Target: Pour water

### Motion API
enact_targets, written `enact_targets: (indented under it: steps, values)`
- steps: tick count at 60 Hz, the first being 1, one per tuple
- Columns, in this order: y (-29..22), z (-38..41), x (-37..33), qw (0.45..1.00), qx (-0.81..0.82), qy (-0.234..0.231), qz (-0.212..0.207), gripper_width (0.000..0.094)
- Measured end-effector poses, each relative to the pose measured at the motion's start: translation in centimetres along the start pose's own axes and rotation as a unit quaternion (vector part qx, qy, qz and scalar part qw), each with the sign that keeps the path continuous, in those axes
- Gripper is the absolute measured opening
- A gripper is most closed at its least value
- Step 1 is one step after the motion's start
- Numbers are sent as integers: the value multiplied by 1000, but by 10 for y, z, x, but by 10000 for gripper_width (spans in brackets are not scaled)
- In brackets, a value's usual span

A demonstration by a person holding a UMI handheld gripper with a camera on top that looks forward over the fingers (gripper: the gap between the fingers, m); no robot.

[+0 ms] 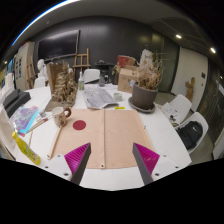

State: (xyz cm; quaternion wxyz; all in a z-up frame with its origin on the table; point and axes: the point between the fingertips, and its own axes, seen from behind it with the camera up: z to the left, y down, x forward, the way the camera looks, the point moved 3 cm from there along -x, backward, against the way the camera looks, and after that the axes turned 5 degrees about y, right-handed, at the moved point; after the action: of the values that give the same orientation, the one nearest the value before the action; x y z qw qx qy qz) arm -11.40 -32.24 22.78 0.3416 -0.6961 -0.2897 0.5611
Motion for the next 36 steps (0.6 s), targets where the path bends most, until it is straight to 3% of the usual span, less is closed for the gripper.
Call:
enact_targets:
  steps: [9,21,36]
  values:
    - [16,35,-7,1000,-8,-23,6,864]
    - [72,180,-28,996,-25,-81,14,861]
    - [120,339,-45,987,-53,-153,-20,862]
